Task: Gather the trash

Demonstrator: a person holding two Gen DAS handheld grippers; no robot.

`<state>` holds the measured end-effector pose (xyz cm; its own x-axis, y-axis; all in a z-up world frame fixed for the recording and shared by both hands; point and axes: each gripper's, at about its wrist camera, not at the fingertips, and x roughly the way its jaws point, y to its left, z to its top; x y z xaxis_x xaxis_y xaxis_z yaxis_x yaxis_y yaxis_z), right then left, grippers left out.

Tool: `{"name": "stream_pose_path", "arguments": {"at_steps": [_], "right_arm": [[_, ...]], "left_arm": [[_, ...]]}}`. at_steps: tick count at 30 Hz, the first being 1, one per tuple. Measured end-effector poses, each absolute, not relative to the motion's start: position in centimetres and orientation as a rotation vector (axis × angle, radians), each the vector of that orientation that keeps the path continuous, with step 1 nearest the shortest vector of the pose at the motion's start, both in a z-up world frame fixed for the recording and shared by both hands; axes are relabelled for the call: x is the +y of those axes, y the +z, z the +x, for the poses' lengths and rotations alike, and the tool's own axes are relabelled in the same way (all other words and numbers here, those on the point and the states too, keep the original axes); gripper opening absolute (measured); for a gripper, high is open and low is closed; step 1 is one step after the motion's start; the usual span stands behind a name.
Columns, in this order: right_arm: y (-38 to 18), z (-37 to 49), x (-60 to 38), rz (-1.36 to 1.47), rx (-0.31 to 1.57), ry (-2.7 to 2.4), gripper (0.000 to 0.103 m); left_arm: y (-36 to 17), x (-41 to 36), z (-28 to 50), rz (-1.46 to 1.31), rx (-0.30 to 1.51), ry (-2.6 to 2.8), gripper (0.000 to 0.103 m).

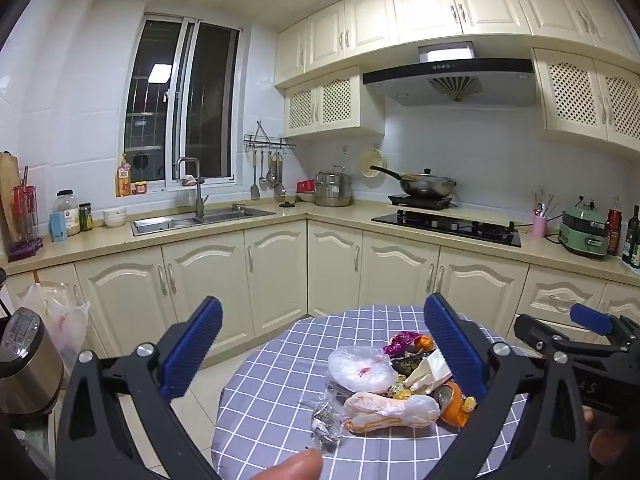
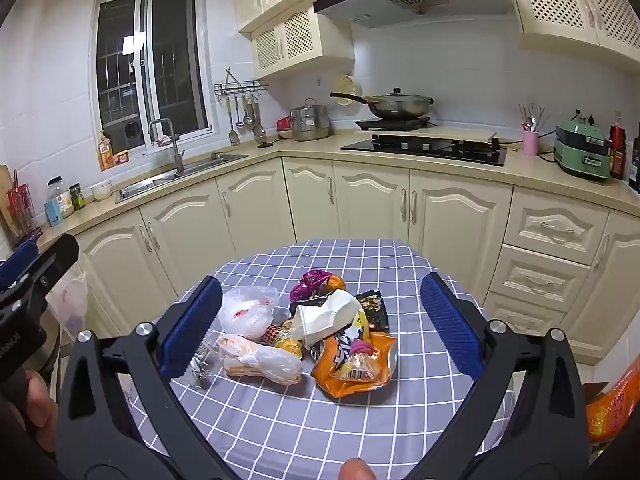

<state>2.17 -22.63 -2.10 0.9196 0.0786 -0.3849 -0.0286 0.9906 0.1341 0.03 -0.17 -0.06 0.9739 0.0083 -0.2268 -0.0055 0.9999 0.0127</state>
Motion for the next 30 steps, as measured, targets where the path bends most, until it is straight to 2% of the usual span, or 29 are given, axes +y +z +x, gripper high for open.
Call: {"name": "stream_pose_path", "arguments": {"at_steps": [30], "right_arm": [[-3.1, 3.2, -22.9, 0.146, 0.421, 0.062, 0.097]], "left_arm": [[-1.8, 0.3, 1.2, -0.002, 0.264, 0.006, 0.099]]}}
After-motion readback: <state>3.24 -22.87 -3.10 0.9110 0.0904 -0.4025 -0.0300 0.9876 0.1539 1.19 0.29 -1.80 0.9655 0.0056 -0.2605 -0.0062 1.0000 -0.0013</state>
